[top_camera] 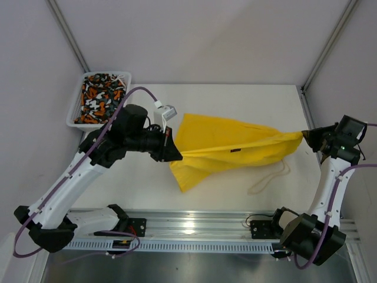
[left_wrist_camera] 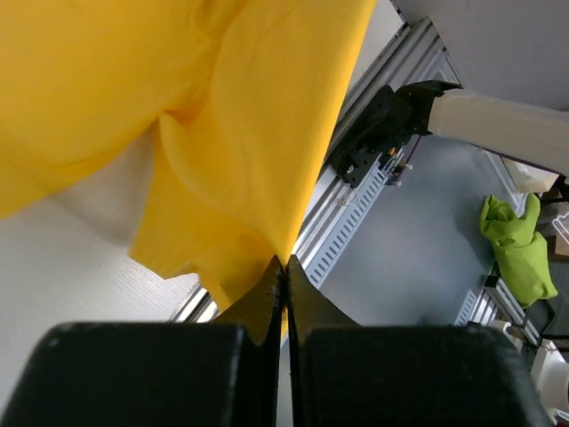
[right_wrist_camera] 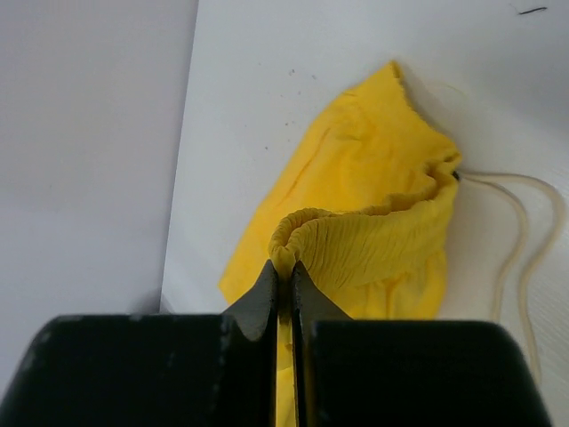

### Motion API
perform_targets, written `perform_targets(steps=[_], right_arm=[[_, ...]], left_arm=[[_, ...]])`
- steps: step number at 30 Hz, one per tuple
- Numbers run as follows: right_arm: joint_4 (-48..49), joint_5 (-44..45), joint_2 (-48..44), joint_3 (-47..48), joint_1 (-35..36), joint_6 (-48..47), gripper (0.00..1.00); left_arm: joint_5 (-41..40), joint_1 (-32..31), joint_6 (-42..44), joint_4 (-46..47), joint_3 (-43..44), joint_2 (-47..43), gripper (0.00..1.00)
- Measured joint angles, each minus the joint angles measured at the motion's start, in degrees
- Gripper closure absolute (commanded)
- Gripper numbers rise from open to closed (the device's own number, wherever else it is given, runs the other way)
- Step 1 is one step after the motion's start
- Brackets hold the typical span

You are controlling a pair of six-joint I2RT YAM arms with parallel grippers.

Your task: Fold and stack the shorts

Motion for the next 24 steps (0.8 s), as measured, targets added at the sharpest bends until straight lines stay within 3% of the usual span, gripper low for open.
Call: perform_targets(steps=[5, 12, 18, 24], right_arm=[[-0.8, -1.9, 4.2, 3.4, -0.5, -0.9, 1.00], [-0.8, -2.5, 11.6, 7.9, 0.0, -0.6, 1.00], [1.4, 1.5, 19.5, 13.9, 4.3, 0.2, 1.00], [3.4, 7.8, 30.8, 21.6, 11.3, 1.7, 1.00]], left_arm=[[0.4, 2.4, 1.3, -4.1, 13.8, 7.9, 1.00], [1.6, 10.8, 5.3, -7.4, 31.7, 22.4, 1.00], [1.3, 13.4, 7.7, -8.5, 35.4, 32.1, 1.00], [-0.2, 16.5, 8.7, -8.2, 30.8, 36.3, 1.00]])
